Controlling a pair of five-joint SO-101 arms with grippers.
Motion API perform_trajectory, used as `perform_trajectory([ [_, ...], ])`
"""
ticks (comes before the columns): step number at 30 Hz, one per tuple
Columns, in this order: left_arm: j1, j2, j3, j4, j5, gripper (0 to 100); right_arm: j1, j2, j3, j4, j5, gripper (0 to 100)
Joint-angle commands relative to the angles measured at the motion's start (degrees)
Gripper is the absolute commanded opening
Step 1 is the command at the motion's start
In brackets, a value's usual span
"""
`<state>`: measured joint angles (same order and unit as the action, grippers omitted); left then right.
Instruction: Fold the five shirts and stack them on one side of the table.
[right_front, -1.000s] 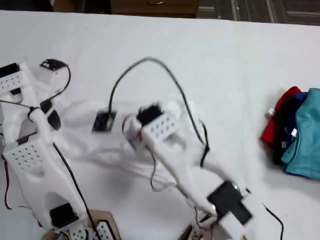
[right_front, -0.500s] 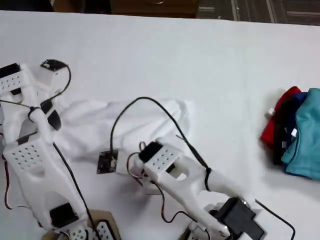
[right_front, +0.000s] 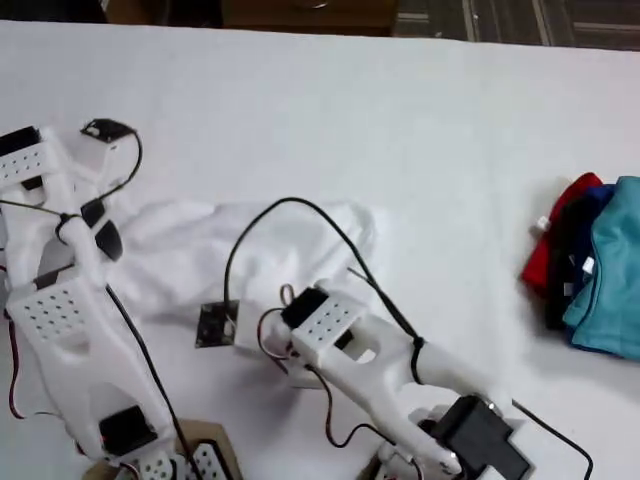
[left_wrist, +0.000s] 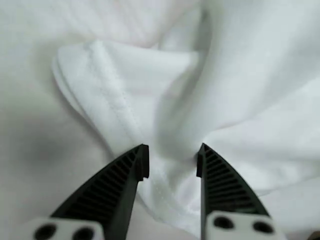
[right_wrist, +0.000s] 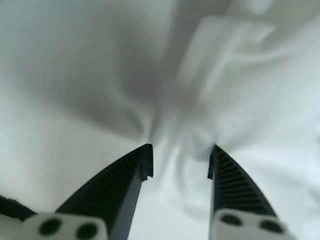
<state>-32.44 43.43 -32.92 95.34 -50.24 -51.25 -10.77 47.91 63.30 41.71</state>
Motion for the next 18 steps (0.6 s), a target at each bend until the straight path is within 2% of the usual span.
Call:
perform_trajectory([
  [1,0.4,-0.4,0.0,0.0,-0.6,18,-0.2,-2.3,0.0,-0.5,-0.1,18.7],
  [6,0.4,-0.4,0.0,0.0,-0.7,18,-0.5,-3.0,-0.4,1.5,-3.0,19.3],
  [11,0.4,-0.4,0.0,-0.1,-0.8,18,-0.4,-8.0,-0.6,2.4,-3.3,27.2],
  [18,0.4,-0.4,-0.1,-0.3,-0.6,18,-0.7,-12.6,0.3,6.5,-3.2,24.3],
])
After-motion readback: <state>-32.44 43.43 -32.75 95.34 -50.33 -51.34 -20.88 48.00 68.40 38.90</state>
